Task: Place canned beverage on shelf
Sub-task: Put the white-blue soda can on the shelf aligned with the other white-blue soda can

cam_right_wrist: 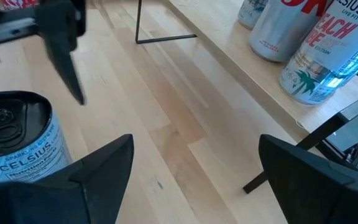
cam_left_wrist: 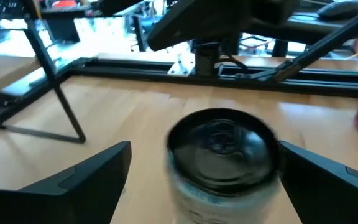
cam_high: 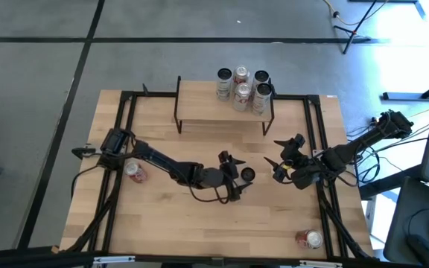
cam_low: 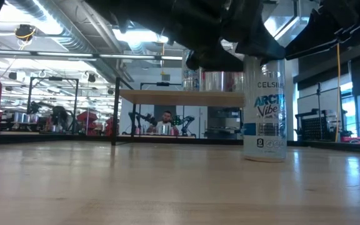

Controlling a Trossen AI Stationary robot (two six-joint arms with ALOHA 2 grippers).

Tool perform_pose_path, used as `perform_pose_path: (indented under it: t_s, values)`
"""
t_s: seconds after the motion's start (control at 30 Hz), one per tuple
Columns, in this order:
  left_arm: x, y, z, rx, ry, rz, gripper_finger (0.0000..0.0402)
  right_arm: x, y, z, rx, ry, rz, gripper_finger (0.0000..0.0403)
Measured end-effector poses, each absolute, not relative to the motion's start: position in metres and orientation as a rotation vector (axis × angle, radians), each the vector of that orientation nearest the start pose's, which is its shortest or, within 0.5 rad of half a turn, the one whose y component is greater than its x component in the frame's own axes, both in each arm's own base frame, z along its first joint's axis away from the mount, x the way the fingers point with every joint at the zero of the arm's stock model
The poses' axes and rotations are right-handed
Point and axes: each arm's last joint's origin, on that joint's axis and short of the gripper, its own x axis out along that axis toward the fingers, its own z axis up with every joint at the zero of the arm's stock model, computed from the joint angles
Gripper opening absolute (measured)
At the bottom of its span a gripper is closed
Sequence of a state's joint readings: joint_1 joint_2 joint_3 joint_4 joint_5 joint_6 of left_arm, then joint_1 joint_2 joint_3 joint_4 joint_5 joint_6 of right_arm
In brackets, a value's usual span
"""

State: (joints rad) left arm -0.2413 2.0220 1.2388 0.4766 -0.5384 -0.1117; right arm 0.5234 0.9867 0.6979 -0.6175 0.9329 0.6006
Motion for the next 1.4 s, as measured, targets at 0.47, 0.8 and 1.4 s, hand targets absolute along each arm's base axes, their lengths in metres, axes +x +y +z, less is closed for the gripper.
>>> perform_pose_path:
  t_s: [0.47,0.8,1.4]
  values:
    - [0.440,-0.081,0.157,-0.078,0.288,0.243,0.0354,0.168,0.070,0.246,-0.035,0.517,-0.550,0.0332]
    - [0.436,-0.084,0.167,-0.018,0.311,0.194,0.0203,0.168,0.070,0.246,-0.041,0.517,-0.546,0.0332]
    - [0.352,-0.017,0.341,0.149,0.190,0.262,0.0203,0.169,0.071,0.247,-0.024,0.502,-0.542,0.0332]
